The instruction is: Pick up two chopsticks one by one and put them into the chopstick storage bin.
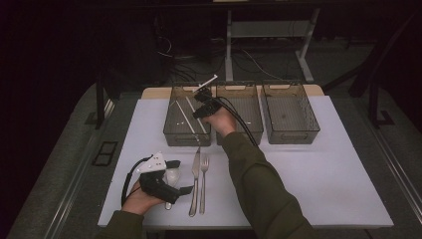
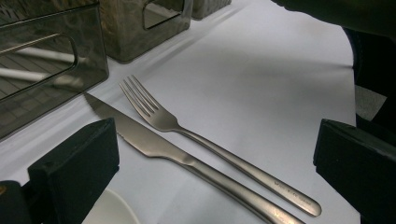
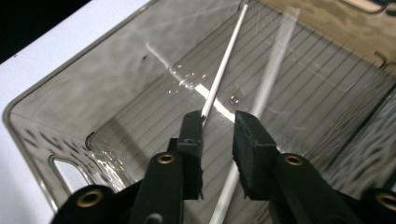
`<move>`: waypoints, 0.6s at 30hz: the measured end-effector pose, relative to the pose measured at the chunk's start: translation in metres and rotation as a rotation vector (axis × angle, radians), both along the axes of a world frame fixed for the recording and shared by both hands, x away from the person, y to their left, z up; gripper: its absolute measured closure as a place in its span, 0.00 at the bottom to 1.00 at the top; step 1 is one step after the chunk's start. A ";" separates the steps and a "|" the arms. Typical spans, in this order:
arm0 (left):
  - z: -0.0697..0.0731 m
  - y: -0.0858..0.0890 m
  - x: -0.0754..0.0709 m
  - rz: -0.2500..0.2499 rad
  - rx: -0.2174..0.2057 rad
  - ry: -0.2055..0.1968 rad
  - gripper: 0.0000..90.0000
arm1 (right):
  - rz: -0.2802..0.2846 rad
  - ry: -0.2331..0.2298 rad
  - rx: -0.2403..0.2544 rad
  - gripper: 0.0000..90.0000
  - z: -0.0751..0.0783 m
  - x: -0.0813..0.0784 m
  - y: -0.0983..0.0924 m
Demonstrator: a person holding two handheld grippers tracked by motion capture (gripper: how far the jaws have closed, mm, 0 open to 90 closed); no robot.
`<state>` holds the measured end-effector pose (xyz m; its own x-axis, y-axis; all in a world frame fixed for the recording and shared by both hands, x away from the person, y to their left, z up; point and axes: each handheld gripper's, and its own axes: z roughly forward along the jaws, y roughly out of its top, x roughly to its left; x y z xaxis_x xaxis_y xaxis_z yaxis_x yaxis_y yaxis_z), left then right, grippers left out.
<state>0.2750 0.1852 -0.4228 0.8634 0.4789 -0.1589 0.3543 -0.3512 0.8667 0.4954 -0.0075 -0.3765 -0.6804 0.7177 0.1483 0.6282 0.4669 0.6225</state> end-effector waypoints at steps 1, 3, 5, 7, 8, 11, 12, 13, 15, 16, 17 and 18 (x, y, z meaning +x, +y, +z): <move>0.000 0.000 0.000 0.000 0.000 0.000 0.00 | 0.003 -0.007 0.007 0.76 0.001 -0.001 -0.001; 0.000 0.000 0.000 0.000 0.001 -0.001 0.00 | 0.020 -0.013 0.040 0.71 0.004 -0.003 -0.005; 0.000 0.000 0.000 0.000 0.006 -0.004 0.00 | 0.034 -0.030 0.060 0.66 0.007 -0.007 -0.009; 0.000 0.000 0.000 0.001 0.008 -0.005 0.00 | 0.046 -0.039 0.079 0.60 0.010 -0.012 -0.014; -0.001 0.000 0.000 0.000 0.010 -0.005 0.00 | 0.053 -0.043 0.091 0.59 0.012 -0.015 -0.018; -0.001 0.000 0.000 -0.004 0.019 -0.003 0.00 | 0.073 -0.062 0.121 0.54 0.015 -0.023 -0.028; -0.001 0.000 0.001 -0.002 0.019 -0.005 0.00 | 0.080 -0.069 0.127 0.52 0.016 -0.025 -0.032; -0.001 0.000 0.001 -0.002 0.022 -0.004 0.00 | 0.088 -0.076 0.135 0.51 0.017 -0.028 -0.036; -0.001 0.000 0.002 -0.004 0.025 -0.007 0.00 | 0.099 -0.082 0.152 0.49 0.019 -0.034 -0.044; -0.001 -0.001 0.001 -0.001 0.023 -0.003 0.00 | 0.104 -0.092 0.153 0.48 0.020 -0.037 -0.048; -0.001 -0.001 0.001 -0.001 0.026 -0.005 0.00 | 0.106 -0.095 0.161 0.47 0.021 -0.040 -0.052; -0.001 -0.001 0.001 0.000 0.027 -0.006 0.00 | 0.113 -0.100 0.164 0.46 0.022 -0.043 -0.057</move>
<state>0.2764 0.1846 -0.4240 0.8641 0.4831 -0.1411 0.3495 -0.3745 0.8588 0.4529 -0.0640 -0.3544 -0.7724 0.6077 0.1845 0.5089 0.4184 0.7523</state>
